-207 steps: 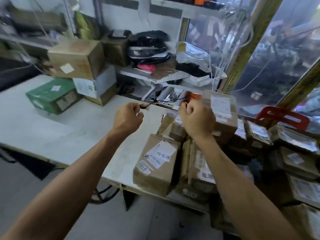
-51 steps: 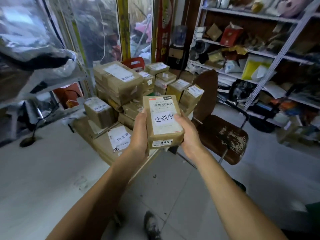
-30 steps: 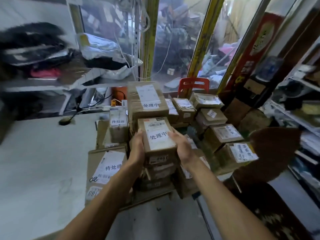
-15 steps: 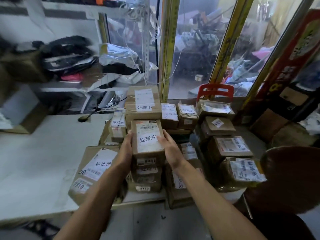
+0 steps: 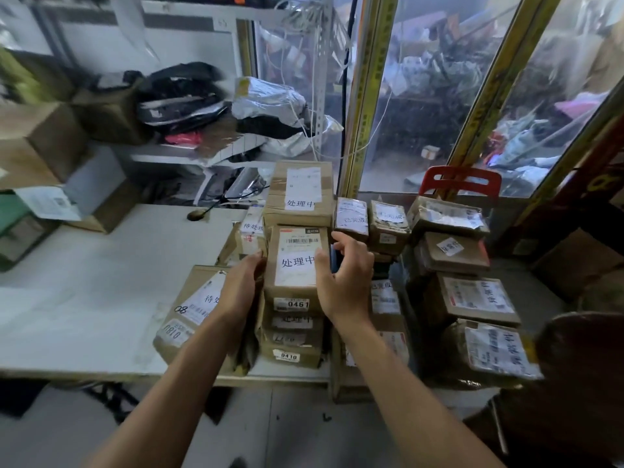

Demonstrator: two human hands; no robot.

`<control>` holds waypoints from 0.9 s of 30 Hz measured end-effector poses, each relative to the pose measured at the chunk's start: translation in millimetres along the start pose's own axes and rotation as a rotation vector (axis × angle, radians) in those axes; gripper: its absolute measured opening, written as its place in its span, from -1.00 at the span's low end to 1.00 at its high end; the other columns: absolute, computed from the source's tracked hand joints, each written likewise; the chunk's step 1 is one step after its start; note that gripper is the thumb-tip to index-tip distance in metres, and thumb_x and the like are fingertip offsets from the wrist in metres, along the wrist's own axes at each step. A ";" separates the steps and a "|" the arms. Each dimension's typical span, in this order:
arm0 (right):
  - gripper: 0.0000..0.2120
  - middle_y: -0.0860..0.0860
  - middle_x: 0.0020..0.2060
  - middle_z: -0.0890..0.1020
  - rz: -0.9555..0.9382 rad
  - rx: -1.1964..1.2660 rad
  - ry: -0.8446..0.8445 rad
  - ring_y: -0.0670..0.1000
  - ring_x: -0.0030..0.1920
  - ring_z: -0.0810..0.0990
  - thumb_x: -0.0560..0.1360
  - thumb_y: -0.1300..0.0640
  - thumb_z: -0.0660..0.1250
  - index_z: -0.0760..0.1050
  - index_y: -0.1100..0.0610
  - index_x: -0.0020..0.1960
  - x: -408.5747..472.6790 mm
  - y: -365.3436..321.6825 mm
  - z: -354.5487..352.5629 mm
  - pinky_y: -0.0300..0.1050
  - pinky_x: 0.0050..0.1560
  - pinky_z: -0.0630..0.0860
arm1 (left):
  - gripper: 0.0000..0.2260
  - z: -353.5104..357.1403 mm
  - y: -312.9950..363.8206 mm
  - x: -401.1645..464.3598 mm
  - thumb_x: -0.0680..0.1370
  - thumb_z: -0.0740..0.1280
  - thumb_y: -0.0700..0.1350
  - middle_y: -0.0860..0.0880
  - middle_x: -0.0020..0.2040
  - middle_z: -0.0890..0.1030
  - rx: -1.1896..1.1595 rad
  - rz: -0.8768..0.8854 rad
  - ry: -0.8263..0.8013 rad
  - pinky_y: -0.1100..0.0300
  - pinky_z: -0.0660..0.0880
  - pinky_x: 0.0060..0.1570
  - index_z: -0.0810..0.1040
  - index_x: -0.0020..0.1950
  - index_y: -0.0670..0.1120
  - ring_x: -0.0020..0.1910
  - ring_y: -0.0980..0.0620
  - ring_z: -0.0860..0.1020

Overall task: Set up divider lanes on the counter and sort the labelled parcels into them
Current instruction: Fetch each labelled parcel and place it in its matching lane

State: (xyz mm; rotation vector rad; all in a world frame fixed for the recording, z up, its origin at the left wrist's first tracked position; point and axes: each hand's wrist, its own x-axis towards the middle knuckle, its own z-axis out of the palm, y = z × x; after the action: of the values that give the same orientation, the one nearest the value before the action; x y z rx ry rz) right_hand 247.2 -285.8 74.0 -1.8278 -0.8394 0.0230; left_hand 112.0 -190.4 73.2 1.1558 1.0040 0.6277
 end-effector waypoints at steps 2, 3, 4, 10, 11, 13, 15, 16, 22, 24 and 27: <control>-0.64 0.00 0.08 0.57 -0.068 -0.061 0.037 -0.02 0.12 0.45 0.53 -0.07 0.25 0.53 0.06 0.24 3.3 -7.0 -0.3 -0.03 0.11 0.48 | -0.67 -5.1 0.0 -0.7 0.59 0.21 0.18 -0.02 0.06 0.73 0.054 0.046 0.054 -0.08 0.53 0.26 0.66 0.09 0.02 0.09 -0.03 0.68; -0.68 0.00 0.05 0.58 -0.093 -0.072 0.033 -0.02 0.11 0.46 0.54 -0.04 0.26 0.54 0.07 0.22 3.6 -12.6 0.2 -0.06 0.08 0.48 | -0.70 -9.3 0.5 -2.2 0.60 0.23 0.15 -0.02 0.06 0.72 0.058 0.081 0.087 -0.05 0.54 0.23 0.66 0.10 0.01 0.11 -0.03 0.67; -0.73 -0.01 0.03 0.58 -0.131 -0.080 0.027 -0.03 0.09 0.47 0.54 0.00 0.29 0.55 0.08 0.19 3.8 -19.3 1.2 -0.09 0.05 0.49 | -0.74 -14.3 1.9 -4.6 0.64 0.24 0.08 -0.03 0.05 0.72 0.044 0.123 0.117 0.00 0.56 0.18 0.65 0.13 -0.03 0.11 -0.04 0.67; -0.79 -0.04 -0.02 0.65 -0.345 -0.092 -0.066 -0.05 -0.02 0.59 0.58 0.04 0.26 0.57 0.06 0.15 -12.1 -84.3 43.8 0.00 -0.01 0.61 | -0.82 -86.7 27.6 -24.5 0.68 0.25 -0.17 -0.09 -0.02 0.70 0.100 0.398 0.262 0.19 0.57 -0.05 0.64 0.14 -0.15 -0.03 -0.01 0.67; -0.77 -0.04 -0.02 0.65 -0.349 -0.091 -0.106 -0.05 -0.03 0.60 0.59 0.05 0.28 0.56 0.05 0.20 -18.3 -99.2 58.1 0.01 -0.02 0.62 | -0.83 -107.7 31.8 -27.1 0.68 0.26 -0.16 -0.07 -0.03 0.70 0.132 0.437 0.277 0.17 0.59 -0.03 0.64 0.12 -0.13 -0.05 0.02 0.67; -0.74 -0.05 -0.01 0.65 -0.362 -0.117 -0.198 -0.06 -0.05 0.60 0.60 0.05 0.30 0.54 0.05 0.27 -35.6 -131.5 92.2 0.01 -0.01 0.62 | -0.86 -157.1 37.1 -34.4 0.67 0.28 -0.14 -0.02 -0.04 0.70 0.216 0.492 0.314 0.18 0.59 -0.03 0.64 0.10 -0.08 -0.08 0.08 0.67; -0.70 -0.04 0.02 0.65 -0.383 -0.144 -0.295 -0.03 -0.02 0.60 0.58 0.04 0.30 0.55 0.05 0.29 -57.6 -165.6 133.3 0.03 0.02 0.61 | -0.88 -216.4 37.9 -43.2 0.66 0.31 -0.12 0.02 -0.05 0.69 0.346 0.543 0.368 0.20 0.56 -0.07 0.64 0.11 -0.06 -0.09 0.10 0.66; -0.69 -0.03 0.05 0.64 -0.387 -0.154 -0.349 0.00 0.01 0.60 0.57 0.04 0.31 0.55 0.06 0.29 -70.4 -182.0 155.7 0.02 0.05 0.59 | -0.88 -249.2 36.9 -48.4 0.65 0.33 -0.11 0.03 -0.05 0.69 0.441 0.554 0.399 0.20 0.55 -0.10 0.64 0.12 -0.06 -0.09 0.10 0.65; -0.65 0.02 0.26 0.57 -0.467 -0.476 -0.674 0.09 0.24 0.52 0.60 0.00 0.23 0.50 0.04 0.35 -144.9 -240.3 286.9 -0.06 0.12 0.47 | -0.82 -438.8 16.1 -79.9 0.61 0.34 -0.04 0.04 0.04 0.63 0.866 0.422 0.538 0.06 0.58 0.02 0.63 0.17 -0.03 -0.03 0.03 0.63; -0.63 0.03 0.31 0.54 -0.452 -0.560 -0.755 0.10 0.30 0.49 0.61 -0.01 0.21 0.48 0.05 0.38 -168.0 -247.7 321.7 -0.05 0.20 0.46 | -0.79 -485.4 8.7 -90.3 0.62 0.32 -0.04 0.03 0.10 0.61 0.954 0.354 0.561 0.10 0.53 0.02 0.62 0.22 -0.02 0.03 0.03 0.61; -0.64 0.03 0.30 0.53 -0.482 -0.671 -0.831 0.11 0.30 0.49 0.62 -0.01 0.19 0.48 0.07 0.36 -195.4 -255.4 369.1 -0.03 0.20 0.45 | -0.76 -542.8 0.2 -94.6 0.62 0.30 -0.02 0.02 0.17 0.61 1.054 0.277 0.598 0.09 0.52 0.07 0.61 0.26 -0.02 0.13 0.02 0.58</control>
State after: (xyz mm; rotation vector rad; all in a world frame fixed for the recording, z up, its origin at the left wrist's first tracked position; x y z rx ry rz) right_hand -179.9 -47.2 57.4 -2.1849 -2.0530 0.2283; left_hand -414.2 -27.2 64.2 2.1205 1.8074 0.6914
